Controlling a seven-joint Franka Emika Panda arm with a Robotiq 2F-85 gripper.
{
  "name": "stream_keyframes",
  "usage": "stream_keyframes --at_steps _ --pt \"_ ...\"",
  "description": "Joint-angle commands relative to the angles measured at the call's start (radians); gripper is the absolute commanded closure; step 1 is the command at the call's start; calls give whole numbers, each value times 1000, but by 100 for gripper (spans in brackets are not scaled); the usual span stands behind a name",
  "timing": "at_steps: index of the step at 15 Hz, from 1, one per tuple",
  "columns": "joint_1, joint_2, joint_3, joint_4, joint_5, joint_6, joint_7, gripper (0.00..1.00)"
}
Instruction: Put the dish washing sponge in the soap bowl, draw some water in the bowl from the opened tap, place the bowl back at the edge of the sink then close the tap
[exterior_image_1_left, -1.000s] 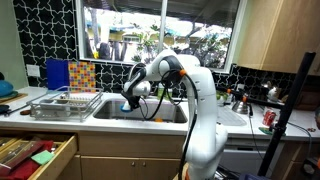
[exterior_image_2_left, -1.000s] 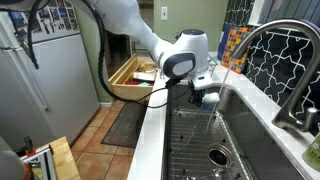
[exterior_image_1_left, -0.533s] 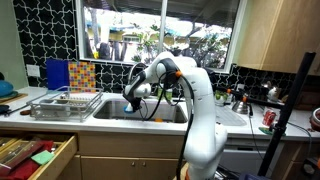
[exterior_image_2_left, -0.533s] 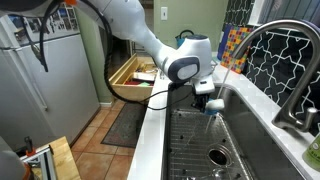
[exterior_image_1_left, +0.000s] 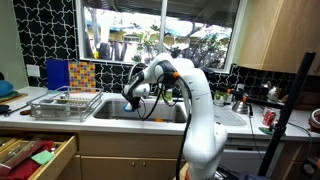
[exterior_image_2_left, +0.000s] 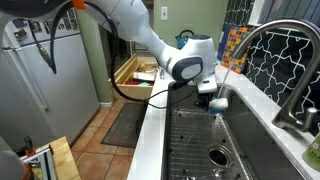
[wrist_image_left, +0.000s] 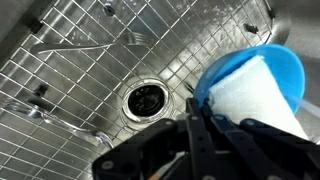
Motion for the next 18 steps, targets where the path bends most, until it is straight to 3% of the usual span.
stream_keyframes --at_steps 1,18 --pt "-4 24 -2 32 7 -29 24 99" --pt "-14 -16 -12 -14 -23 -82 -16 99"
